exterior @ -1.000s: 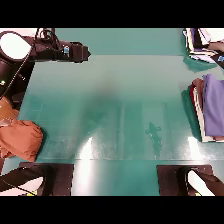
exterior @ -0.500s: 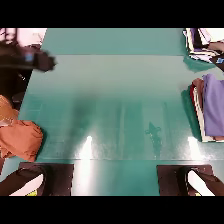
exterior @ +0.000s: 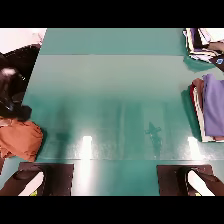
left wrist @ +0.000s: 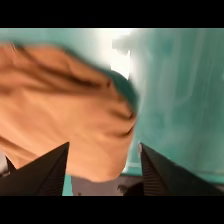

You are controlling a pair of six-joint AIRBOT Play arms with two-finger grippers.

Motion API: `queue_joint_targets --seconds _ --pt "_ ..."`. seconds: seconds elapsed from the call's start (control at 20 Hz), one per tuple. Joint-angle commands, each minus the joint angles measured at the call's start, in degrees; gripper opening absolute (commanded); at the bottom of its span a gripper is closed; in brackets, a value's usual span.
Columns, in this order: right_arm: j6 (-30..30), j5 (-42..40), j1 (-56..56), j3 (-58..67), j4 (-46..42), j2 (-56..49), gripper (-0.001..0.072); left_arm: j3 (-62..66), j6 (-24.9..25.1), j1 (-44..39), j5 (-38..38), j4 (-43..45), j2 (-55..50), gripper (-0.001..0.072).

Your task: Fold the shirts.

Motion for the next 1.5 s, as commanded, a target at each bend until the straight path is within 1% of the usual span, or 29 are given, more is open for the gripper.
queue_joint_targets --seconds 0.0,0.15,0.25,0.3,0.35,0.4,0.6,0.75,0.85,0.95,1.05,1.1,1.2,1.3,1.45 --pt "0.0 0.0 0.0 0.0 0.0 0.0 0.0013 -13.1 -2.2 0.7 4.0 1.7 0.6 0.0504" --pt "0.0 -0.1 0.0 0.0 0.0 0.0 0.0013 -19.9 -6.6 0.7 7.1 1.9 0.6 0.0503" --pt "0.0 -0.1 0.0 0.0 0.0 0.0 0.0013 -20.9 -8.7 0.7 7.3 2.2 0.6 0.0502" --pt "0.0 -0.1 0.0 0.0 0.0 0.0 0.0013 -20.8 -9.4 0.7 7.3 2.5 0.6 0.0486" --pt "0.0 -0.1 0.0 0.0 0.0 0.0 0.0013 -20.4 -9.3 0.7 7.2 2.7 0.7 0.0203" --pt "0.0 -0.1 0.0 0.0 0.0 0.0 0.0013 -19.8 -9.3 0.7 7.3 2.7 0.9 0.0038" --pt "0.0 -0.2 0.0 0.1 0.5 0.1 0.0013 -13.2 -9.3 0.7 7.2 3.5 1.1 0.0024" --pt "0.0 -0.4 0.1 2.3 2.1 0.1 0.0013 1.0 -8.9 0.7 5.7 3.1 1.1 0.0023" --pt "0.1 -0.4 0.1 6.0 2.1 0.1 0.0013 13.1 -7.9 0.7 3.4 1.8 1.1 0.0024" --pt "0.1 -0.4 0.1 9.5 2.0 0.1 0.0013 24.9 -6.6 0.7 2.5 -2.3 1.1 0.0024" --pt "0.5 -0.3 0.1 12.2 2.0 0.1 0.0013 34.6 -6.3 0.3 3.2 -8.7 1.1 0.0023" --pt "1.3 -0.3 0.1 13.2 2.0 0.1 0.0013 38.2 -6.2 -1.0 4.3 -10.9 1.1 0.0022" --pt "1.7 -0.4 0.1 14.4 2.0 0.1 0.0013 42.6 -5.8 -5.7 7.3 -12.4 1.1 0.0021" --pt "2.8 -0.3 0.1 15.0 2.0 0.1 0.0013 43.5 -5.0 -11.5 10.0 -12.4 1.0 0.0021" --pt "4.1 -0.4 0.1 14.9 2.0 0.2 0.0013 43.5 -4.6 -20.2 10.5 -12.4 -1.5 0.0021"
